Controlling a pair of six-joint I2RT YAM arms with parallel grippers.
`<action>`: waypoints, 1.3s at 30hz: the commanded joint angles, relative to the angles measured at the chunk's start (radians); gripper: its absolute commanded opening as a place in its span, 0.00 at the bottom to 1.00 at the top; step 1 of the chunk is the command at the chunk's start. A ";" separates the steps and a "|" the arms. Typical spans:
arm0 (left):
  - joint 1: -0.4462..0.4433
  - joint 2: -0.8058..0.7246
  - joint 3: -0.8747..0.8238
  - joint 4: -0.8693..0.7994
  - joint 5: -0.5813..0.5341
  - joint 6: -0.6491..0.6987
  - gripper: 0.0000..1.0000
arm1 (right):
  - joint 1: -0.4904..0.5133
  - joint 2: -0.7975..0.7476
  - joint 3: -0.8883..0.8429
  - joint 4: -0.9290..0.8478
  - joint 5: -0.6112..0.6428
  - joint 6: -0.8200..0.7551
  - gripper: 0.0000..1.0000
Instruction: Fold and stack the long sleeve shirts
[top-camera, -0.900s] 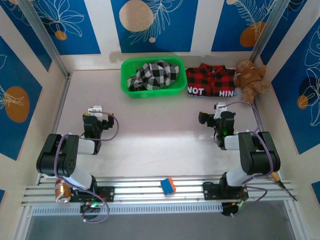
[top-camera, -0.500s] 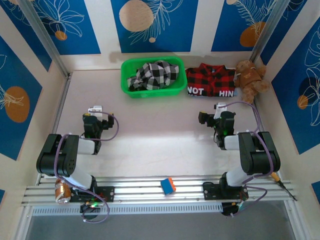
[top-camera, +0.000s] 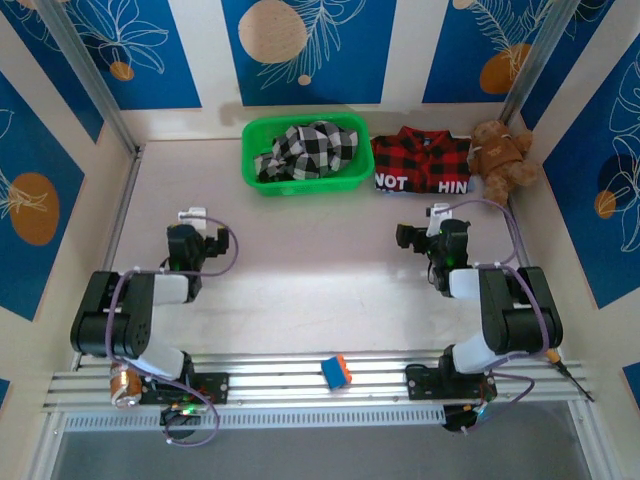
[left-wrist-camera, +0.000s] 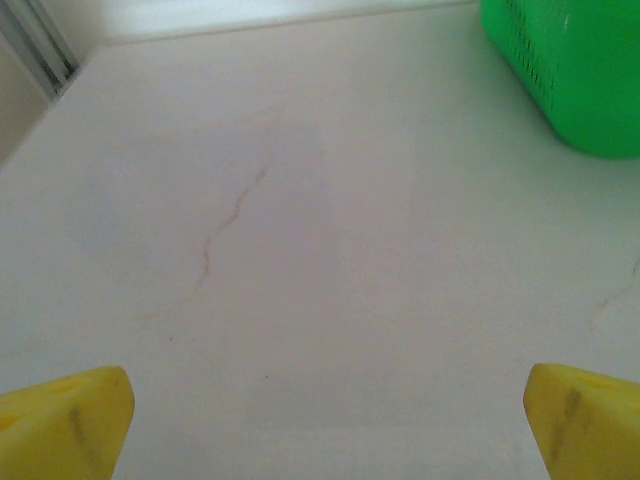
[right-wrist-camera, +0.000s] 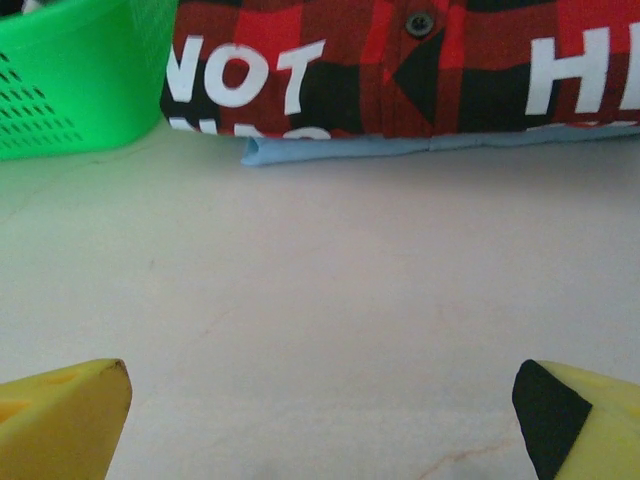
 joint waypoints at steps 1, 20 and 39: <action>-0.005 -0.108 0.235 -0.432 -0.002 -0.052 1.00 | 0.080 -0.174 0.094 -0.256 0.122 0.004 0.99; -0.089 0.434 1.318 -1.490 0.296 -0.455 0.86 | 0.566 -0.485 0.707 -1.559 0.039 0.558 1.00; -0.092 0.632 1.420 -1.400 0.271 -0.641 0.78 | 0.595 -0.005 1.137 -1.563 -0.161 0.426 0.99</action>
